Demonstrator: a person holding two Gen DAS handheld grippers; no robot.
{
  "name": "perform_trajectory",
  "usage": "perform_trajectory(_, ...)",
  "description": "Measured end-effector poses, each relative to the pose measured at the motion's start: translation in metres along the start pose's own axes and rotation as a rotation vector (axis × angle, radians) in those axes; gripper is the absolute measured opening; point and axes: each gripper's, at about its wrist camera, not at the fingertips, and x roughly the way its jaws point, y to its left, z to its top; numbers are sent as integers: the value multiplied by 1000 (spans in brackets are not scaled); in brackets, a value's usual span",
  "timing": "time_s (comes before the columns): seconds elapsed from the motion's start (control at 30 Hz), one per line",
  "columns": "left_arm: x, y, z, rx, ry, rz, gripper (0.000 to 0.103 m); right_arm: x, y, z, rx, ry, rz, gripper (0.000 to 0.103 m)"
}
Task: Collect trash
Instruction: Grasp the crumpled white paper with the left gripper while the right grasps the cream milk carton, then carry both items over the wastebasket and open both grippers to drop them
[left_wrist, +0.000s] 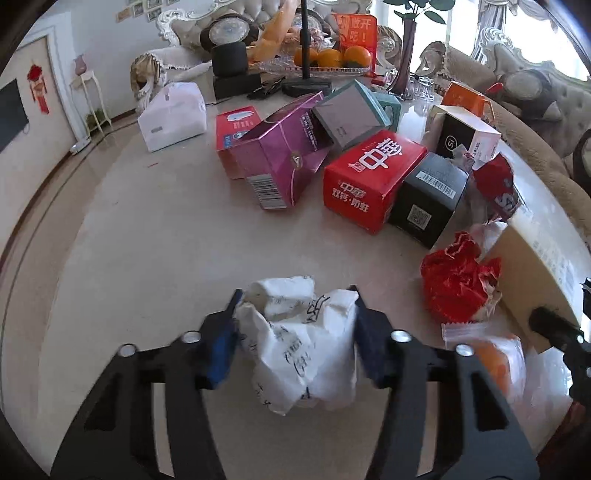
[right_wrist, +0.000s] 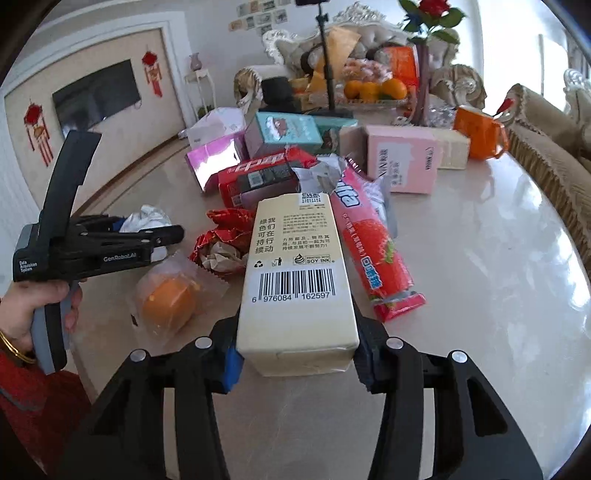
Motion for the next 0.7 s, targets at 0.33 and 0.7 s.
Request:
perform_trajectory(0.33,-54,13,-9,-59,-97,-59,50,-54,-11,-10,134,-80,144,46)
perform_trajectory(0.7,-159,-22,-96,22,-223,-204,50,-151,17,-72,95,-192,175,46)
